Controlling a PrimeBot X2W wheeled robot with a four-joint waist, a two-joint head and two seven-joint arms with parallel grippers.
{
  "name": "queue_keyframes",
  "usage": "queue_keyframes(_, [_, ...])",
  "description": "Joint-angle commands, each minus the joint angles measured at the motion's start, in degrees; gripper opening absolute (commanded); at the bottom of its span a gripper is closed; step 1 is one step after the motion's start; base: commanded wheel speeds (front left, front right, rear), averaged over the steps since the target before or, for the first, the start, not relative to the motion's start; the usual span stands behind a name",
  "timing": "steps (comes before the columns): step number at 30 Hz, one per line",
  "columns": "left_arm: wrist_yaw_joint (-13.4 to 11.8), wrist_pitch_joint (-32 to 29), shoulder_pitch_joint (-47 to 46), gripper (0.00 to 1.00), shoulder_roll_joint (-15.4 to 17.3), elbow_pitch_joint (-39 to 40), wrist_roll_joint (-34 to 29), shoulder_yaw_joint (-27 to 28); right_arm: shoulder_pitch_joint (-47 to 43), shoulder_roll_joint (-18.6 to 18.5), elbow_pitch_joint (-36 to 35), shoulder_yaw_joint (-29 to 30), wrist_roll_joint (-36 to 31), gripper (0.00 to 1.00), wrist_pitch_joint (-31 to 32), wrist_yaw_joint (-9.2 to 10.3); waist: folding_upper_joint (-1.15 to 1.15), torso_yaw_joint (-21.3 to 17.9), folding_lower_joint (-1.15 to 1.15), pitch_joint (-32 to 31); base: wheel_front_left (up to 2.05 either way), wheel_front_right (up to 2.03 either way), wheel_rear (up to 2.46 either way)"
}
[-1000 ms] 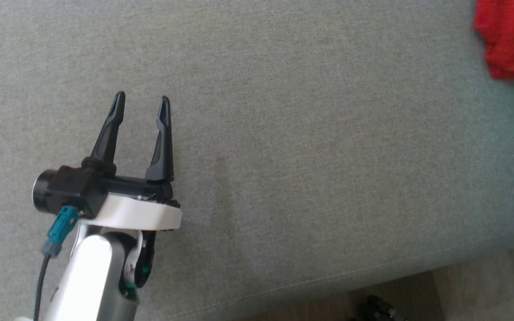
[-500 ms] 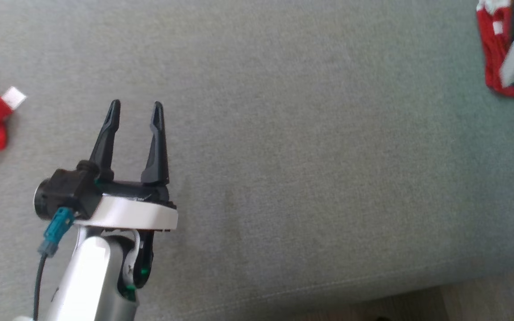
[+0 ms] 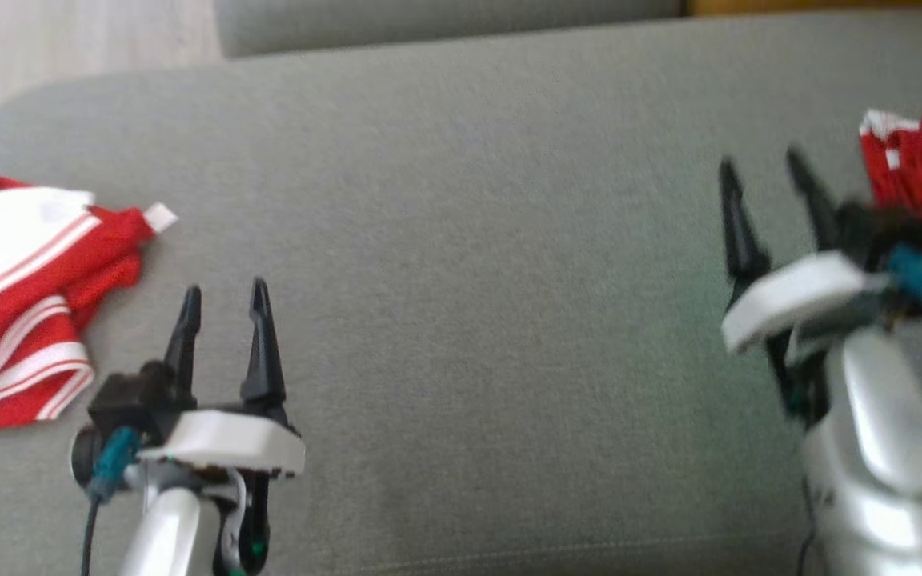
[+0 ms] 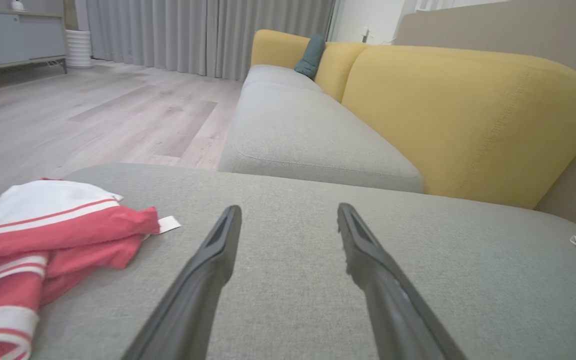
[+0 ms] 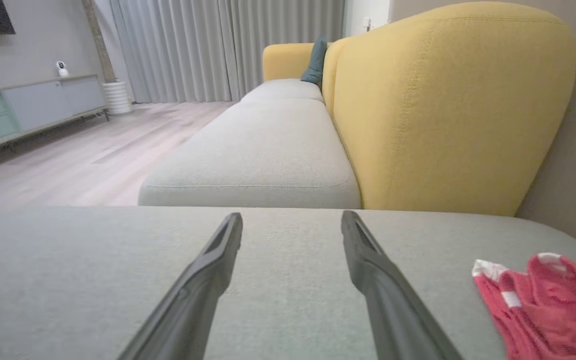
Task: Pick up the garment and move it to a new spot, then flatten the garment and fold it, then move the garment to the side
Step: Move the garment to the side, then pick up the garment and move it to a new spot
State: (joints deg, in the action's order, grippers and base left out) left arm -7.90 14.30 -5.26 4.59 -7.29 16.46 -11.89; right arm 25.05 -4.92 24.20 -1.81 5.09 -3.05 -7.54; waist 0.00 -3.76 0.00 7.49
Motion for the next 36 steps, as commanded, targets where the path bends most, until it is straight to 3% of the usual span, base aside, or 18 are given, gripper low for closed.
queue_keyframes(1, [-0.27,0.68,-0.89,1.0,0.03,1.56,-0.18,2.33,-0.14,0.76,-2.72,-1.07,0.66,1.0,-0.65,0.05,0.0,2.03,0.0,-2.69,0.0,0.0,0.0])
queue_keyframes(15, [0.28,0.69,6.06,1.0,-1.24,0.38,-1.76,1.81,-21.35,2.02,-13.85,0.77,6.58,1.0,-5.77,0.05,0.0,4.84,0.0,-6.95,0.0,0.0,0.0])
queue_keyframes(36, [1.17,0.7,6.17,1.0,-1.61,0.59,-2.56,2.63,-23.44,2.03,-15.12,-1.1,6.47,1.0,-4.37,0.05,0.0,4.05,0.0,-6.25,0.0,0.0,0.0])
